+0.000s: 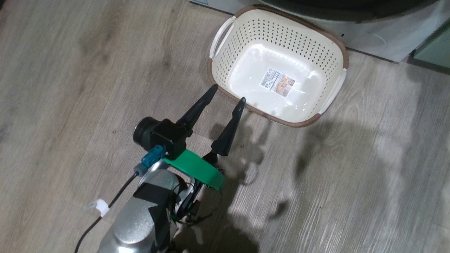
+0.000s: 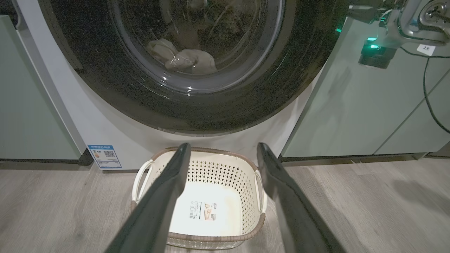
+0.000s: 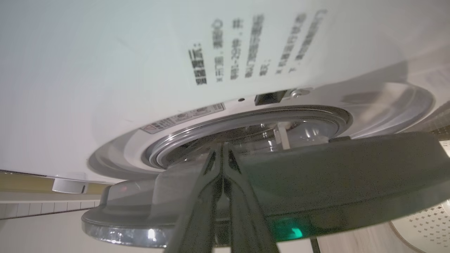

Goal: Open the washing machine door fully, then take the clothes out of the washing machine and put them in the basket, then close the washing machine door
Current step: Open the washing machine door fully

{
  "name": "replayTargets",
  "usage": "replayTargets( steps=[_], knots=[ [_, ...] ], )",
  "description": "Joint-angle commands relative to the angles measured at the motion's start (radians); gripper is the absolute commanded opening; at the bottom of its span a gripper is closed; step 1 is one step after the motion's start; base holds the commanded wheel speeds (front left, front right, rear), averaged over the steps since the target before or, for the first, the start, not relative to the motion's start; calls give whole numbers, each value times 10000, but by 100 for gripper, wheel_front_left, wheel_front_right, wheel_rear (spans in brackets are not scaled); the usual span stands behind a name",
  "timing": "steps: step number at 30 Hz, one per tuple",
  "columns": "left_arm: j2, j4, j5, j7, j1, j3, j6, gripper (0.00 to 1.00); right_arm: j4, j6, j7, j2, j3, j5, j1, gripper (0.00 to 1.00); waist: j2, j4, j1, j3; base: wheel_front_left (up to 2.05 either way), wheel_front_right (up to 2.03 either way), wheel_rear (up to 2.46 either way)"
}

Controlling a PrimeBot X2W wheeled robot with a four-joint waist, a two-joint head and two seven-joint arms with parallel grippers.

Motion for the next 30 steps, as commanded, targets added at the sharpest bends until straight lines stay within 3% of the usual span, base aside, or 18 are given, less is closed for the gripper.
replayTargets(
  steps=[1,14,30],
  knots=[
    [130,-252,-36,-63,-47,267,29,100,-442,14,278,347,197,-101,26,0,0,-8,0,-54,0,0,0],
    [130,-202,-39,-63,100,348,59,100,-1067,14,1080,519,352,-16,1088,0,0,-107,0,-391,0,0,0],
    [129,-38,31,-63,550,519,24,100,-3341,14,2443,1261,709,441,3529,0,0,-313,0,-1185,0,0,0]
  ],
)
